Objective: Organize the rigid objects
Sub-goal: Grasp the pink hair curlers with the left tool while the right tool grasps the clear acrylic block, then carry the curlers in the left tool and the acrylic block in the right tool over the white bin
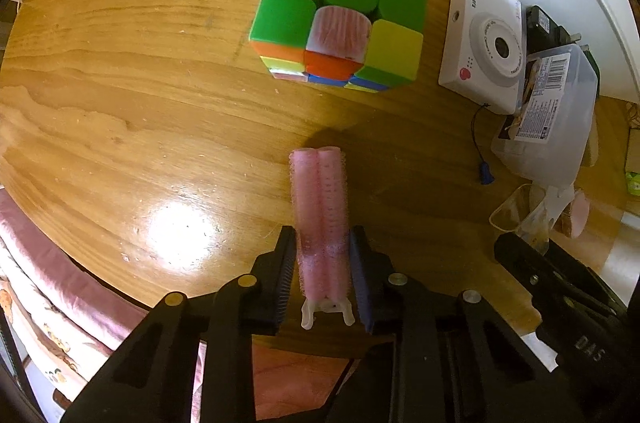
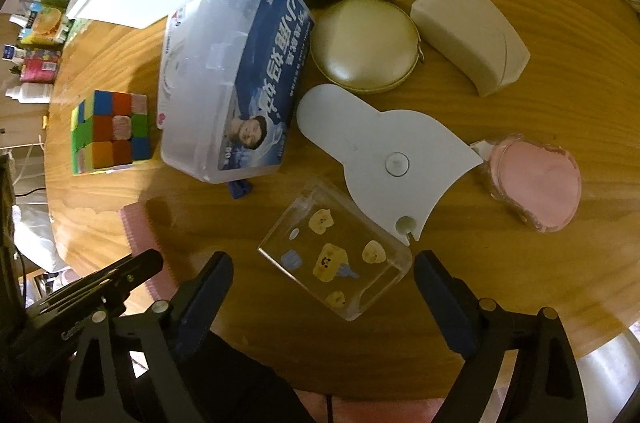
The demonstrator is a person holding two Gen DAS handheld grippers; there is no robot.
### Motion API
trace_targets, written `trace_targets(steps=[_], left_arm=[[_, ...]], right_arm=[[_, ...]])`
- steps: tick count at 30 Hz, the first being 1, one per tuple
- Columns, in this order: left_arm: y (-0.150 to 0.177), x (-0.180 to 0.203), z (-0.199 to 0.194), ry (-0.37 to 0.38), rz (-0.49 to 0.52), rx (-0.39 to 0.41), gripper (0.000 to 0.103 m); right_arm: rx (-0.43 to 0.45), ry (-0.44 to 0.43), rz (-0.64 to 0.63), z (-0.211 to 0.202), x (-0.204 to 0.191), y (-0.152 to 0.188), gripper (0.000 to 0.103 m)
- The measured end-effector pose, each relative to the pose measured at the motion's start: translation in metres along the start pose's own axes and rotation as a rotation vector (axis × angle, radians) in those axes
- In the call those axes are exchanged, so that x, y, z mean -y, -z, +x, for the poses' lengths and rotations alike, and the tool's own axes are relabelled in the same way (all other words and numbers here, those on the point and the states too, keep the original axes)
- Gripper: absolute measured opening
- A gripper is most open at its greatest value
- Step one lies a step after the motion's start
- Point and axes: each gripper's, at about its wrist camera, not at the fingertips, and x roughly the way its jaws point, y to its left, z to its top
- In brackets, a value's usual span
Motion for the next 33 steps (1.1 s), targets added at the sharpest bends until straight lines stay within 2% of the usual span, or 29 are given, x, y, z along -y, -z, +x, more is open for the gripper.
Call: trace_targets(steps=[3, 7, 17, 25, 33], left_arm=[[-0.003, 0.004, 0.005, 0.004, 0.006, 0.0, 0.028], [-0.008, 0.0, 0.009, 0.008, 0.025, 0.006, 0.028], [-0.001, -0.004, -0.005, 0.023, 0.076, 0.022, 0.027], [-0.002, -0.013, -0.024, 0.032, 0.116, 0.032, 0.027], [-0.002, -0.025, -0.047, 0.049, 0.173, 0.065, 0.027]], right_arm=[[-0.006, 0.012, 0.014, 0.005, -0.003, -0.002, 0.088], [-0.006, 0.027, 0.043, 0.012, -0.001, -0.008, 0.08], [0.025, 0.03, 0.084, 0.013, 0.002, -0.006, 0.079], [0.046, 0.018, 0.145, 0.01, 0.011, 0.016, 0.079], [0.102, 0.013, 0.184, -0.005, 0.006, 0.043, 0.079]])
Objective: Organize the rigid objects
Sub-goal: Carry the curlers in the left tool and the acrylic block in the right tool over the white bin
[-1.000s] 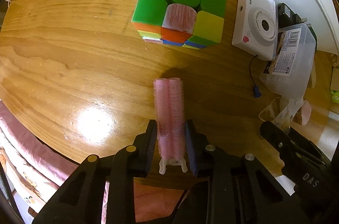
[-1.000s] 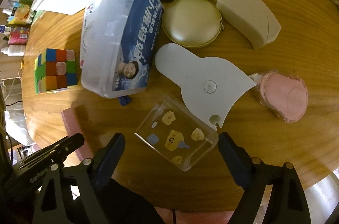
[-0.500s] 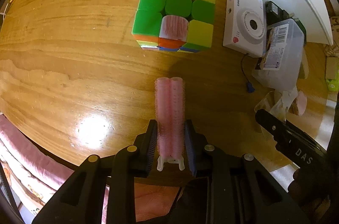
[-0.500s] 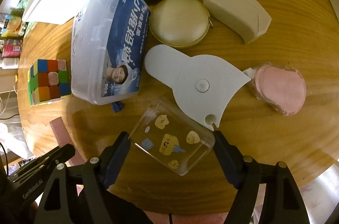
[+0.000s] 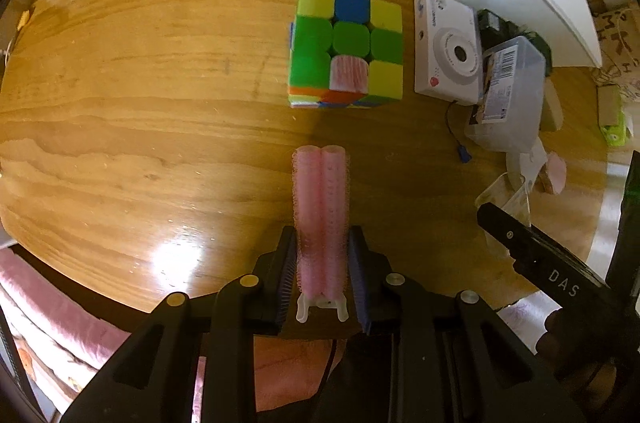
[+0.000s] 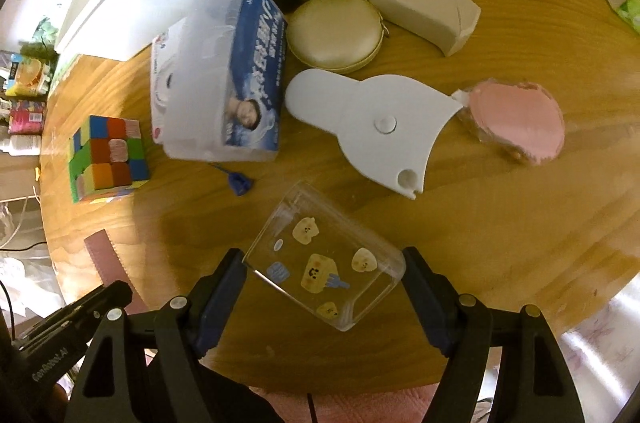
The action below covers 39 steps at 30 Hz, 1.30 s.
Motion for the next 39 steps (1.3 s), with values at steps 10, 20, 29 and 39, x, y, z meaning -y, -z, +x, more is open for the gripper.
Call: trace_targets(steps=[10, 20, 29, 39], left_arm=[[-0.002, -0.007, -0.055, 0.024, 0.088, 0.1, 0.027], [-0.012, 0.001, -0.097, 0.053, 0.197, 0.256, 0.027], [-0.047, 0.034, -0.127, 0.098, 0.254, 0.394, 0.027], [-0.077, 0.055, -0.157, 0.156, 0.294, 0.584, 0.027]], right_arm=[[0.158, 0.006, 0.036, -0.051, 0.007, 0.038, 0.079], [0.343, 0.01, 0.046, -0.127, 0.013, 0.036, 0.079], [0.53, 0.012, 0.01, -0.158, -0.023, 0.005, 0.079], [0.744, 0.014, -0.101, -0.184, -0.031, -0.03, 0.079]])
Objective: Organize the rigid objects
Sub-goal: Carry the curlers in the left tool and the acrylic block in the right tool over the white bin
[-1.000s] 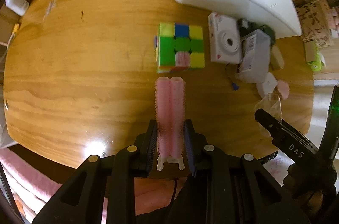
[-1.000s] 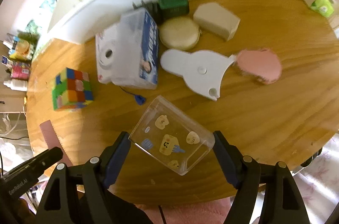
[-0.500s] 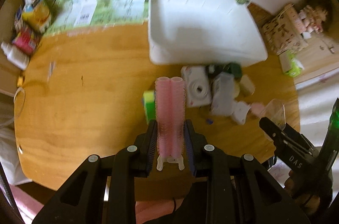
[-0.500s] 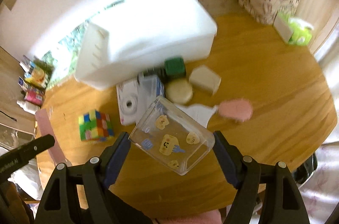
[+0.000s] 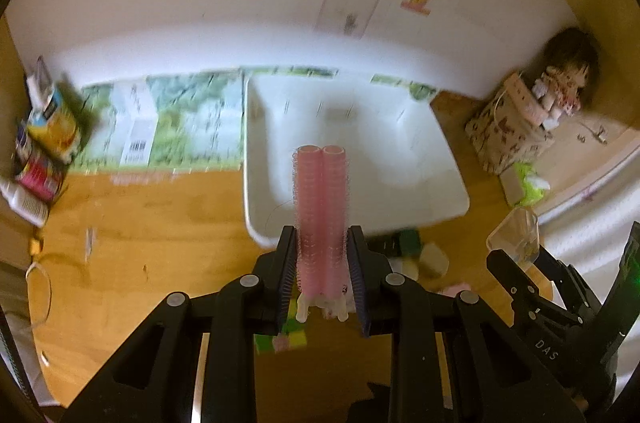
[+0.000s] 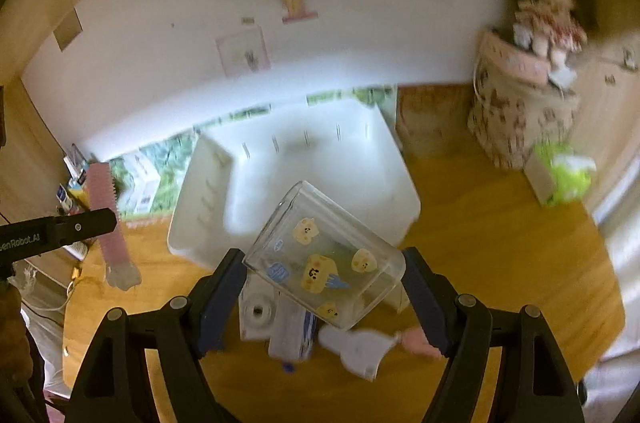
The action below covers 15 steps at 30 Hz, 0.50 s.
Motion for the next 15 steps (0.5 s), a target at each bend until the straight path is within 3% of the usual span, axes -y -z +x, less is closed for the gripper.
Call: trace_targets(steps=[7, 15], left_arm=[[-0.014, 0.005, 0.01, 0.052, 0.032, 0.135, 0.027], [-0.02, 0.015, 0.033, 0.058, 0.077, 0.29, 0.027]], right_arm=[[0.1, -0.03, -0.038, 0.02, 0.005, -0.015, 0.079], [0.215, -0.045, -0.121, 0.049, 0.013, -0.022, 0.079]])
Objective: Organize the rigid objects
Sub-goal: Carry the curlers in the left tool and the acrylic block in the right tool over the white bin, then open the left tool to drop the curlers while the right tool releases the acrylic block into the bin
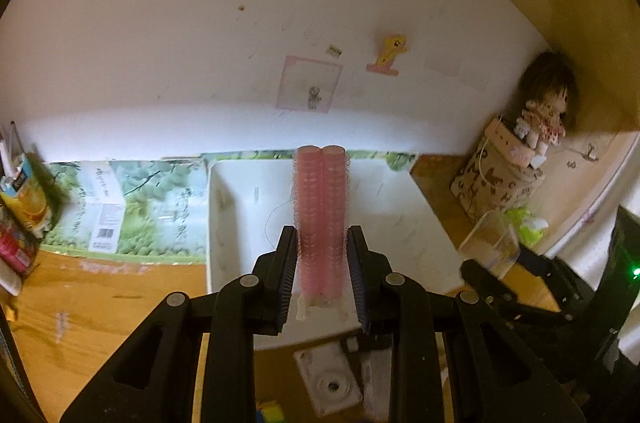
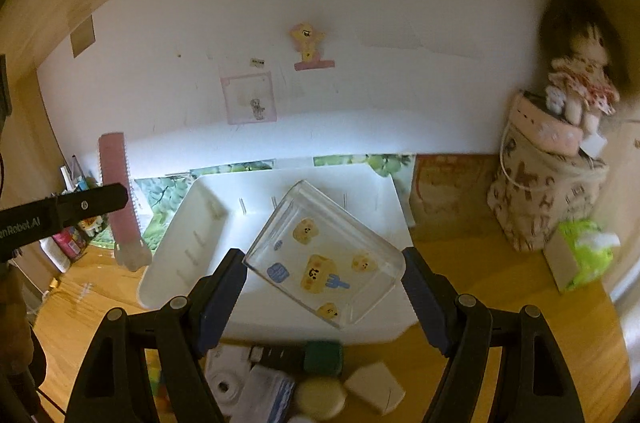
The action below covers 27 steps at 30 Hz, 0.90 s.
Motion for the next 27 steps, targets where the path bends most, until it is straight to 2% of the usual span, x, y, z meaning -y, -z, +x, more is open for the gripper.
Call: trace_targets(steps=[4, 10, 21, 24, 25, 27], left_arm=[[0.001, -0.002, 0.02, -0.032, -0.005, -0.012, 0.027], [0.003, -0.005, 0.05, -0.034, -0.026, -0.056, 0.028], [0.007, -0.013, 0.082, -0.066, -0.073, -0.121, 0.028], [0.007, -0.014, 0.085, -0.075, -0.078, -0.128, 0.032], [0.008, -0.016, 0.085, -0.075, -0.082, -0.131, 0.038], [0.008, -0.019, 0.085, -0.066, -0.1, -0.135, 0.041]], right_arm=[[0.002, -0.038, -0.025, 0.022, 0.003, 0.002, 0.079], [-0.017, -0.074, -0.048, 0.054, 0.006, 0.008, 0.079], [-0.074, -0.096, -0.033, 0.081, 0.012, 0.017, 0.079], [-0.092, -0.091, -0.028, 0.085, 0.014, 0.017, 0.08], [-0.102, -0.09, -0.029, 0.087, 0.013, 0.017, 0.082], [-0.111, -0.09, -0.024, 0.087, 0.013, 0.017, 0.082]])
